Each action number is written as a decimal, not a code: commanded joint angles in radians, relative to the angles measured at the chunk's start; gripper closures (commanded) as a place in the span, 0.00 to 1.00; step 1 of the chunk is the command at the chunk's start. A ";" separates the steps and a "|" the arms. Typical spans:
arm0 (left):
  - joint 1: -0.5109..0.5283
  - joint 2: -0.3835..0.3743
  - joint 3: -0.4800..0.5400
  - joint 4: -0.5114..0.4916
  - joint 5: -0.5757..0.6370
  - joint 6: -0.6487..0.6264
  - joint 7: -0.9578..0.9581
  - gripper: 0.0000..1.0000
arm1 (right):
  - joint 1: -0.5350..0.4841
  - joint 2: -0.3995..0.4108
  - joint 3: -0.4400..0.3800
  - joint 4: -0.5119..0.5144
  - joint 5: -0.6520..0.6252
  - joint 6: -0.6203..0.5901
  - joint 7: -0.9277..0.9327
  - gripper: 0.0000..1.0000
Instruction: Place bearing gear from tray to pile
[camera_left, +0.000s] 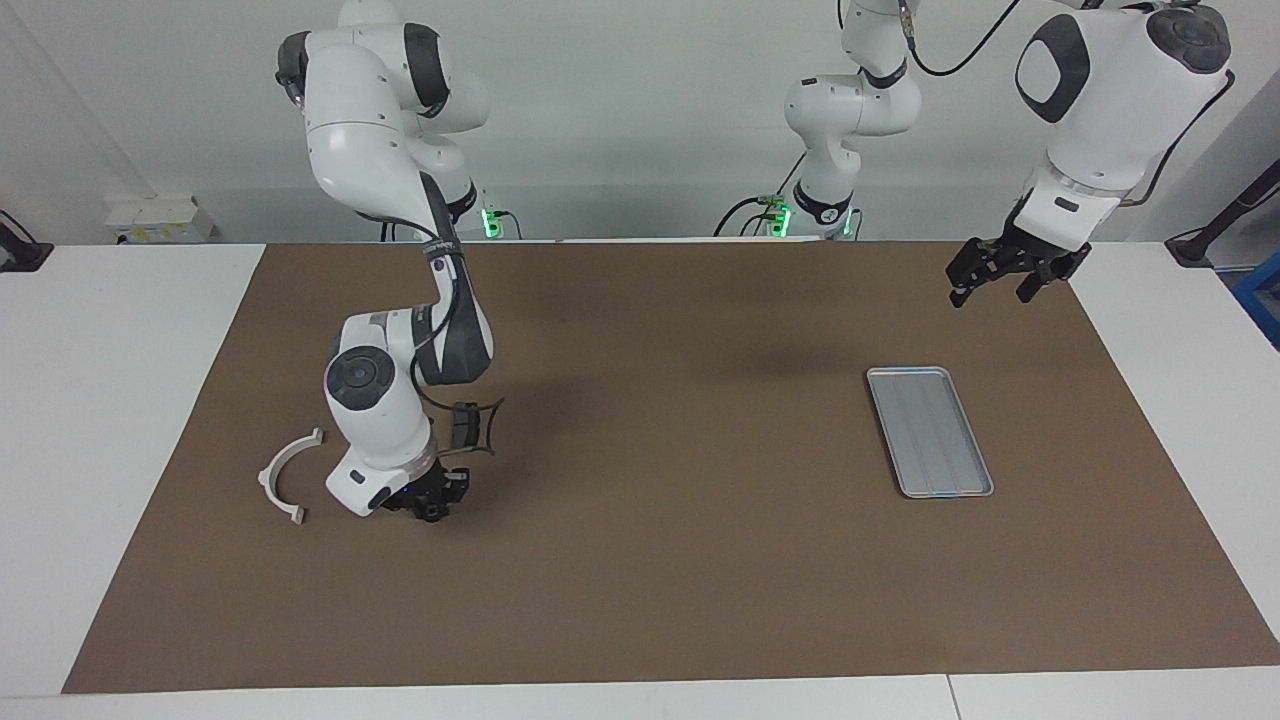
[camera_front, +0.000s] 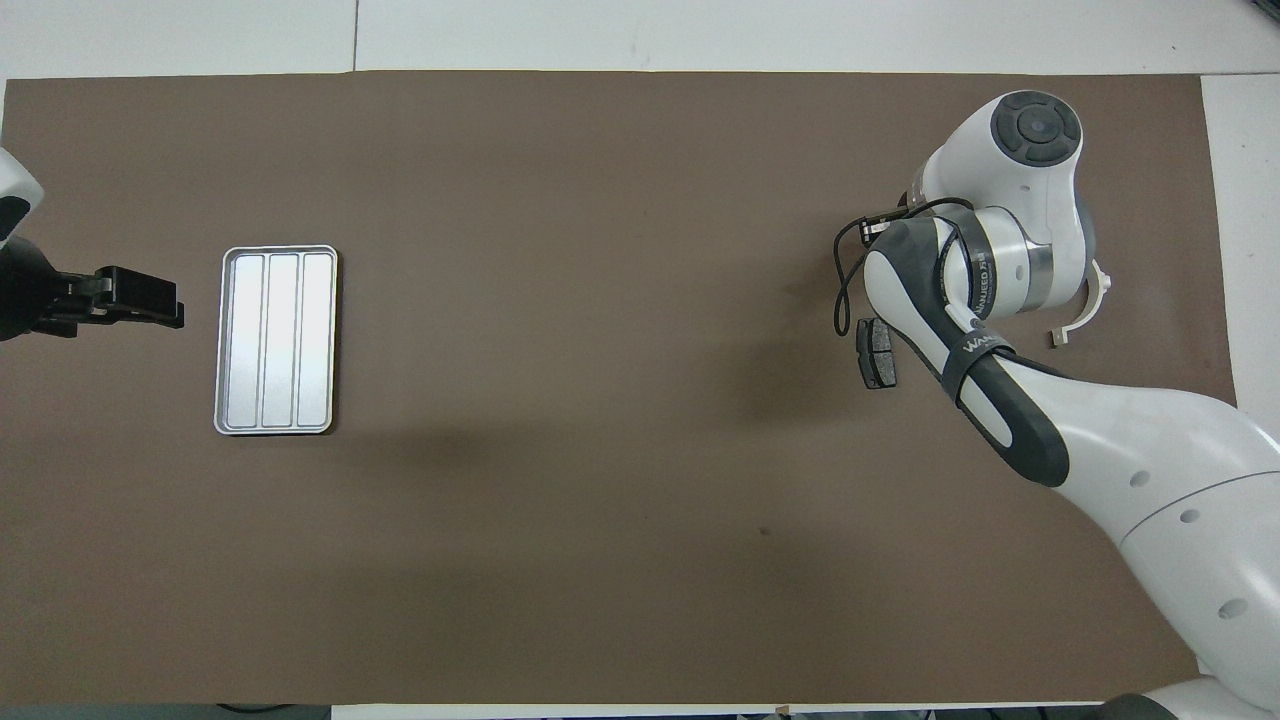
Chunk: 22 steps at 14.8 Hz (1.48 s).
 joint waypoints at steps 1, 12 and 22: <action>0.005 -0.001 -0.004 0.016 0.004 -0.029 0.001 0.00 | -0.008 -0.044 0.014 -0.034 -0.003 -0.022 -0.011 0.00; 0.000 0.005 0.004 0.059 0.010 -0.112 0.002 0.00 | -0.019 -0.169 0.014 -0.035 -0.003 -0.142 -0.021 0.00; -0.003 -0.003 0.001 0.052 0.010 -0.112 0.002 0.00 | -0.026 -0.661 0.009 -0.313 0.011 -0.319 -0.012 0.00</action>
